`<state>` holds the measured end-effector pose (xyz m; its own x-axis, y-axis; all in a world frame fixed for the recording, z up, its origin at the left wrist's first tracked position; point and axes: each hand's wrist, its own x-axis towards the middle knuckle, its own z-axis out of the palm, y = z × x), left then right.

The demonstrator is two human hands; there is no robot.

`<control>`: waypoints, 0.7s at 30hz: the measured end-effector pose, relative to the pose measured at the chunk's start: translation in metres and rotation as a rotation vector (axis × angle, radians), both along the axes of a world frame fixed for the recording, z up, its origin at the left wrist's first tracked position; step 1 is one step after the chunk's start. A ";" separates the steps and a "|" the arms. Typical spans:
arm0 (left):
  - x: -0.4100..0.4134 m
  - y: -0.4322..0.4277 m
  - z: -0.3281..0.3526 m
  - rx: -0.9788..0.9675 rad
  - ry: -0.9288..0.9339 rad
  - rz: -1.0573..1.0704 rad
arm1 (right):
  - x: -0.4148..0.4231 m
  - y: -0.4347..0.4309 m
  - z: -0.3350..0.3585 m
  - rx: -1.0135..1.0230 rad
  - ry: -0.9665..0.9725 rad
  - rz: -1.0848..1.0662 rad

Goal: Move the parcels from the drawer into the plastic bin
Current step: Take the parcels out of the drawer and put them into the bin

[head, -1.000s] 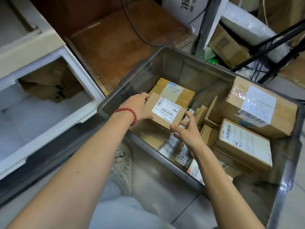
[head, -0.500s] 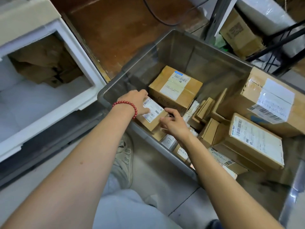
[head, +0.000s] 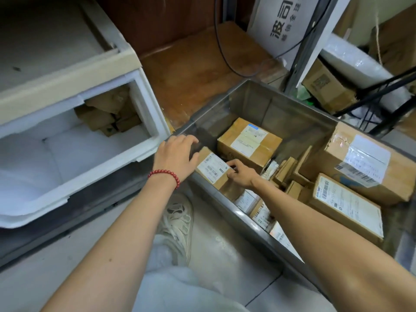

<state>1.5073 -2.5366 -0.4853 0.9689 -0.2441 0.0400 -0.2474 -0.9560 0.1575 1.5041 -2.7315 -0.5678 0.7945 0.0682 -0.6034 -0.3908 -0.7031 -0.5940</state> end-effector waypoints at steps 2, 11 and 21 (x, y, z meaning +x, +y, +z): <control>-0.008 0.011 0.003 0.028 -0.052 -0.016 | -0.004 -0.001 -0.002 -0.057 0.051 0.023; -0.042 0.047 0.022 0.011 -0.092 0.187 | -0.024 0.024 0.038 -0.390 -0.519 0.156; -0.086 0.084 0.030 0.017 -0.016 0.458 | -0.026 0.097 0.115 -0.308 -0.805 0.377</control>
